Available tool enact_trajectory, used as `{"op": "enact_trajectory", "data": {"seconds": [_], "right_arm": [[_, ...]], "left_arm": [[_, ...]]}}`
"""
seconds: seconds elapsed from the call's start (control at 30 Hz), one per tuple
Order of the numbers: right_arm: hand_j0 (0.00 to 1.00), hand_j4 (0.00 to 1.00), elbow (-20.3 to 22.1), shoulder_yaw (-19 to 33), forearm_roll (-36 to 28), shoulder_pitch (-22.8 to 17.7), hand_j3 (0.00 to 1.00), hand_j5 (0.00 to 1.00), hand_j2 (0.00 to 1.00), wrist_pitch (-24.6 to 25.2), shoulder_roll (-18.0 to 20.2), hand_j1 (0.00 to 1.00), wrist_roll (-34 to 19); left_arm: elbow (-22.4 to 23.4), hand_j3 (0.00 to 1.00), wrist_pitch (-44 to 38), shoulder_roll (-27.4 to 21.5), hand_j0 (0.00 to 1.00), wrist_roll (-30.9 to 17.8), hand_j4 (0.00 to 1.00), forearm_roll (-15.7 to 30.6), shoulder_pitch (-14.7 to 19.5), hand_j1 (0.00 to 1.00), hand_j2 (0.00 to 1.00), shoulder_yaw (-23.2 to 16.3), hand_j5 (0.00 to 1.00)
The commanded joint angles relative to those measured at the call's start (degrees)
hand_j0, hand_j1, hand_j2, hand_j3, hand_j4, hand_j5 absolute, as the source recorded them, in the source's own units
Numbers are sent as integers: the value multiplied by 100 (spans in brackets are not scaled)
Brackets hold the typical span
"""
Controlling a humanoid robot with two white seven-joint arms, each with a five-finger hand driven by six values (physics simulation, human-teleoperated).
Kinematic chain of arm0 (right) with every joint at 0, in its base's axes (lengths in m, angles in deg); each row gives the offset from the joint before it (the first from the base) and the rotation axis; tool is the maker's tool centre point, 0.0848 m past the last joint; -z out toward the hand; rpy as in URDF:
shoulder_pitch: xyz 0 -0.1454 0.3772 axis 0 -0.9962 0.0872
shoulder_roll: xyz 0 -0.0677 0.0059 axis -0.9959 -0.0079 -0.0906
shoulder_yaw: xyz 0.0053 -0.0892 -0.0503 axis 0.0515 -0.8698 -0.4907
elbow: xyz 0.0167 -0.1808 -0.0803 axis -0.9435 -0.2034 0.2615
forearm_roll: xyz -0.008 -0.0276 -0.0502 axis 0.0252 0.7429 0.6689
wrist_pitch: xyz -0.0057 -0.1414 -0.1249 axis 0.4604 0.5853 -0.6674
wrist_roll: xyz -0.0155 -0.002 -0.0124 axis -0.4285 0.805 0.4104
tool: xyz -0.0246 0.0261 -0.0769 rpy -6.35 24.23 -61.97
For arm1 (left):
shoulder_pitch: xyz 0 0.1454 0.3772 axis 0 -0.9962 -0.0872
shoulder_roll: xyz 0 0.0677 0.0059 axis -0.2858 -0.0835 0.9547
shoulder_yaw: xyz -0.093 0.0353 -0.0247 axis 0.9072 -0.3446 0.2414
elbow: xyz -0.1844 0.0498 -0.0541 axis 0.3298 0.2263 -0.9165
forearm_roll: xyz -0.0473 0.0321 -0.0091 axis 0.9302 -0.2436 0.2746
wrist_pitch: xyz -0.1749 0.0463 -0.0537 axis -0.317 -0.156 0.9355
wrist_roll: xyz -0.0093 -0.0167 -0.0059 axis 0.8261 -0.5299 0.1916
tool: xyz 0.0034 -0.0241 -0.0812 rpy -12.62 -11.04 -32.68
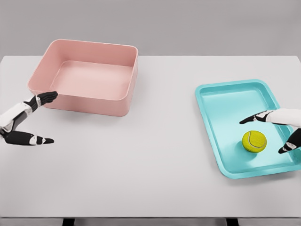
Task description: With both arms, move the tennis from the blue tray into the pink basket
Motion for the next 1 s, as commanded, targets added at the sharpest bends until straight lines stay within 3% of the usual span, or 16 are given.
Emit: {"op": "enact_trajectory", "data": {"seconds": [0.0, 0.03, 0.17, 0.37, 0.5, 0.97], "right_arm": [[99, 99, -96, -78, -9, -1, 99, 99, 99, 0, -40, 99, 2], [99, 99, -105, -96, 132, 8, 99, 99, 99, 17, -110, 99, 2], [99, 99, -254, -104, 167, 8, 99, 99, 99, 17, -259, 99, 2], [99, 99, -334, -219, 176, 8, 99, 99, 99, 0, -383, 99, 2], [99, 99, -369, -289, 299, 8, 99, 99, 99, 0, -400, 99, 2], [99, 99, -465, -307, 369, 8, 99, 99, 99, 0, -462, 99, 2]], "left_arm": [[-28, 100, -3, -35, 100, 2, 100, 180, 0, 100, 100, -109, 100], [-19, 100, -3, -35, 100, 2, 100, 303, -282, 100, 100, -83, 100], [-1, 100, -3, -27, 100, 2, 100, 321, -484, 100, 100, -100, 100], [-1, 100, -3, 70, 100, -24, 100, 180, -449, 100, 100, -21, 100], [16, 100, -3, 351, 100, -42, 100, -242, -431, 100, 100, -4, 100], [289, 100, -3, 615, 100, -42, 100, -312, -414, 100, 100, 251, 100]]}}
